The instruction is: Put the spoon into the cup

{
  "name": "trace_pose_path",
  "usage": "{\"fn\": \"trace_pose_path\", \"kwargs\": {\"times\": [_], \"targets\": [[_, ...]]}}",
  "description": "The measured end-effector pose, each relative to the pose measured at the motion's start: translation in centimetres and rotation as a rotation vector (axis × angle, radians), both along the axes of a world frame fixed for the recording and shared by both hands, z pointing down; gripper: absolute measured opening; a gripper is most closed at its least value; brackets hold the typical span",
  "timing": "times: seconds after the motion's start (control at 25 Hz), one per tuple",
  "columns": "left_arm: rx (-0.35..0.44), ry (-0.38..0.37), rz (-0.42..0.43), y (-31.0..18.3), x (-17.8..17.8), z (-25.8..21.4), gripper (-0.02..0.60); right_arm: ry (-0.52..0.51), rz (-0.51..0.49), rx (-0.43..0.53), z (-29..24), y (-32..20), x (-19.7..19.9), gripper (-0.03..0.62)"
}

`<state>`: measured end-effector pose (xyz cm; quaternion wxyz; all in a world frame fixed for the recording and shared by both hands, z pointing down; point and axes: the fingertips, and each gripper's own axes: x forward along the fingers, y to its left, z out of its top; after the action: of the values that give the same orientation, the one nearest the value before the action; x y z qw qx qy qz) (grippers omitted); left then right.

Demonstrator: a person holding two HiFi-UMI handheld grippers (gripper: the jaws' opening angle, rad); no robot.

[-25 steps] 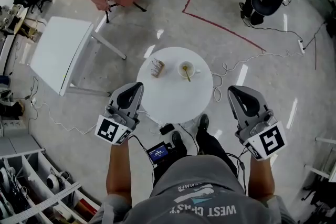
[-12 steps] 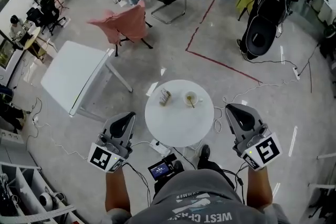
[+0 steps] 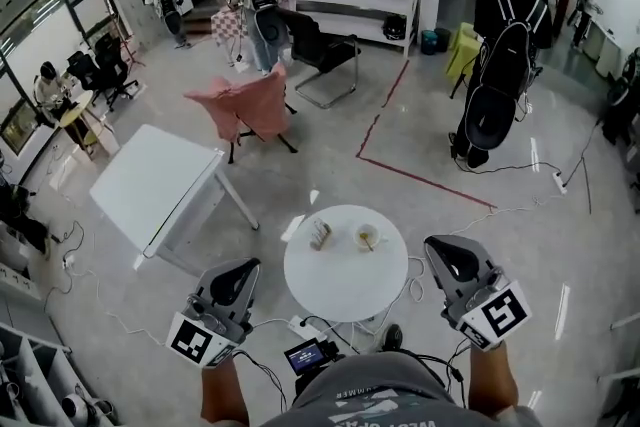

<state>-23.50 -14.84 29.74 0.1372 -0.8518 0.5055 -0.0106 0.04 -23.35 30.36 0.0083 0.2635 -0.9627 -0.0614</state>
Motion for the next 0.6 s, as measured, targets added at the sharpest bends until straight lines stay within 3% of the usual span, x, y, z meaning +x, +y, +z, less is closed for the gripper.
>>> {"fn": "trace_pose_path", "kwargs": {"times": [0.6], "targets": [[0.027,0.024,0.03,1.8,-0.3,0.7,0.002,0.018,0.007,0.03,0.5,2.8,-0.5,0.0]]}}
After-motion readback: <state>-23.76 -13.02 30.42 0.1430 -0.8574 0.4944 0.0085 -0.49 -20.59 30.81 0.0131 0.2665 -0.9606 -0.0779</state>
